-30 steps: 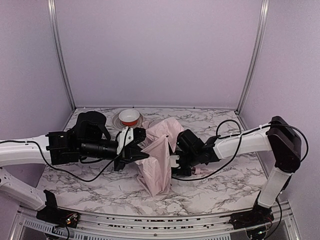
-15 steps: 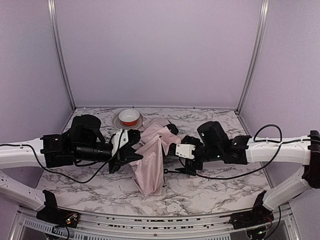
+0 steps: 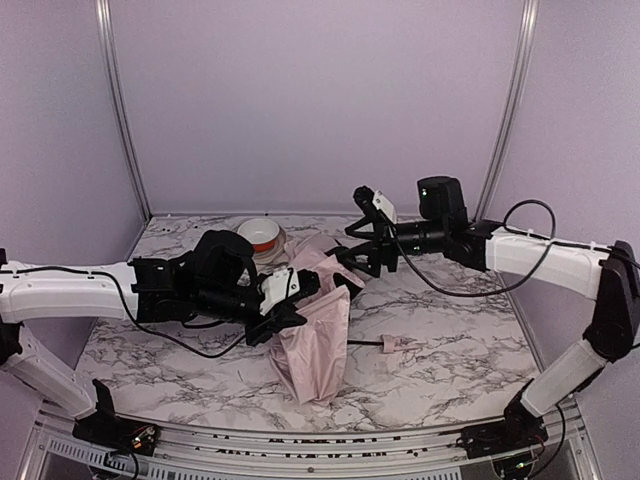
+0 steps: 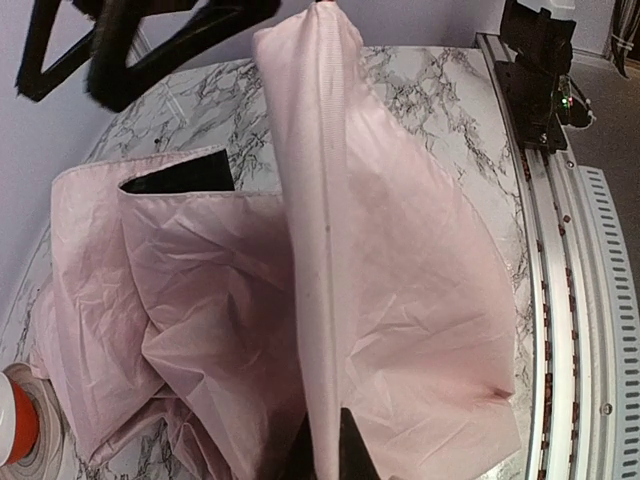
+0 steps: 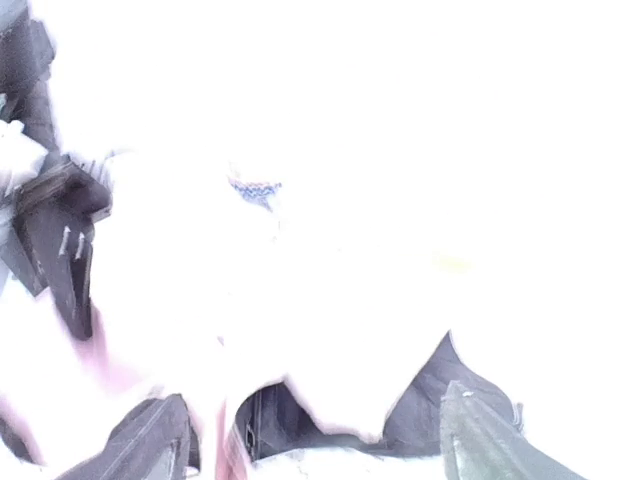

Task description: Put away the umbrella

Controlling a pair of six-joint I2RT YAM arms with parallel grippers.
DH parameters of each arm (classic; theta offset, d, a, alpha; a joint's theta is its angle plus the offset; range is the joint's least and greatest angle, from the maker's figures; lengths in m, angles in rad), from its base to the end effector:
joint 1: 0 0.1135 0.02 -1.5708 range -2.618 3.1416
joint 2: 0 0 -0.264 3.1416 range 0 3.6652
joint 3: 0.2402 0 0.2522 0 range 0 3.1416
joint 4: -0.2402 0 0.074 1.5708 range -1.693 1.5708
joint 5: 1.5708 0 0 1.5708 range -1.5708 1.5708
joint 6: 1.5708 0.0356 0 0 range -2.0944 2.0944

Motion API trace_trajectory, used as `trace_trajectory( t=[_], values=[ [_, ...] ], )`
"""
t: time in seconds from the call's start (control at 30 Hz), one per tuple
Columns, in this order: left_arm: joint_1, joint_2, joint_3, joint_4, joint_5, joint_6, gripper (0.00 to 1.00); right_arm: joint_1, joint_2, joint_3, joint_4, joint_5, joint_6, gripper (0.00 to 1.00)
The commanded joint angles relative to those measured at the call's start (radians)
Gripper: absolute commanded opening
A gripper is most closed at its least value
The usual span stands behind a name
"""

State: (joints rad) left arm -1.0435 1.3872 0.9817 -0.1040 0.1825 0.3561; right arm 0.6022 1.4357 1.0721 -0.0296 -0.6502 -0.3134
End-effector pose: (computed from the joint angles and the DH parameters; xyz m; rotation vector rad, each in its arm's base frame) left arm 0.1533 -0.2761 0.2784 1.4563 1.5525 -0.6034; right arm 0.2591 0.2043 0.3048 -1.2365 1.5316 0.8251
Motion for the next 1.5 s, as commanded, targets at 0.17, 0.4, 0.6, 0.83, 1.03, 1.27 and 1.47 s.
trace_trajectory(
  t=[0.17, 0.4, 0.6, 0.83, 1.03, 1.27, 1.47],
  values=[
    [0.015, 0.091, 0.097, -0.066, 0.014, 0.026, 0.00, 0.051, 0.414, 0.169, -0.003, -0.148, 0.151, 0.61],
    [0.154, 0.233, 0.248, -0.056, 0.078, -0.093, 0.01, 0.071, 0.605, 0.171, -0.028, -0.248, 0.106, 0.50],
    [0.241, 0.366, 0.306, -0.048, 0.182, -0.113, 0.02, 0.058, 0.679, 0.158, -0.059, -0.342, 0.058, 0.48],
    [0.246, 0.335, 0.265, -0.046, 0.267, -0.104, 0.03, -0.021, 0.565, 0.102, 0.000, -0.316, 0.144, 0.57],
    [0.245, 0.268, 0.216, -0.066, 0.255, -0.089, 0.02, -0.129, 0.344, 0.103, -0.133, -0.057, 0.178, 0.69],
    [0.243, 0.269, 0.224, -0.098, 0.268, -0.086, 0.01, -0.113, 0.092, 0.058, -0.148, -0.001, 0.159, 0.79],
    [0.236, 0.267, 0.240, -0.124, 0.275, -0.060, 0.01, 0.053, 0.091, 0.117, -0.182, -0.086, 0.045, 0.86]
  ],
)
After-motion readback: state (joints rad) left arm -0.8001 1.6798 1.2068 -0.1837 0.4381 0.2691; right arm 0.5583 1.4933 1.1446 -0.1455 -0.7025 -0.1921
